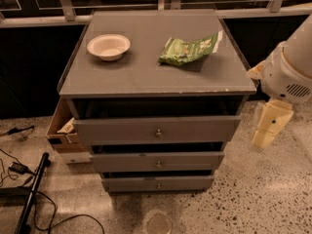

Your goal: Open top drawer

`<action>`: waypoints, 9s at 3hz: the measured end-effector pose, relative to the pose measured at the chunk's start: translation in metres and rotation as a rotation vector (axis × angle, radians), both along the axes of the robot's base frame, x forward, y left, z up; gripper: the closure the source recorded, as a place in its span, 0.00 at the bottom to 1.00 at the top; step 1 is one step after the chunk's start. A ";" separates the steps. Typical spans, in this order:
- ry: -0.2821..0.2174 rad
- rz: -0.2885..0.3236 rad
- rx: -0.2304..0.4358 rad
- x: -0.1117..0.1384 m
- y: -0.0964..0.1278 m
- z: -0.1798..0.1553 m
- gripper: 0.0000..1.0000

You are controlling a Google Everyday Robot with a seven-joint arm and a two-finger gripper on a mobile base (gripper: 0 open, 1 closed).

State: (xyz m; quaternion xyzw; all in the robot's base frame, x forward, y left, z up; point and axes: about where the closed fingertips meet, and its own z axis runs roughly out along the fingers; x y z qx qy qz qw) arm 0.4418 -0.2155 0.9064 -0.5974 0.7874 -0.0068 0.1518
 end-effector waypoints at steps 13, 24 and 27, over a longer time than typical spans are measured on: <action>-0.097 0.142 0.195 0.131 0.033 -0.236 0.00; 0.461 0.195 0.246 0.062 0.001 -0.234 0.00; 0.613 0.292 0.260 0.023 -0.007 -0.214 0.00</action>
Offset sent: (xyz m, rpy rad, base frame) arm 0.0018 0.0040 -0.0307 0.0379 -0.0046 0.0185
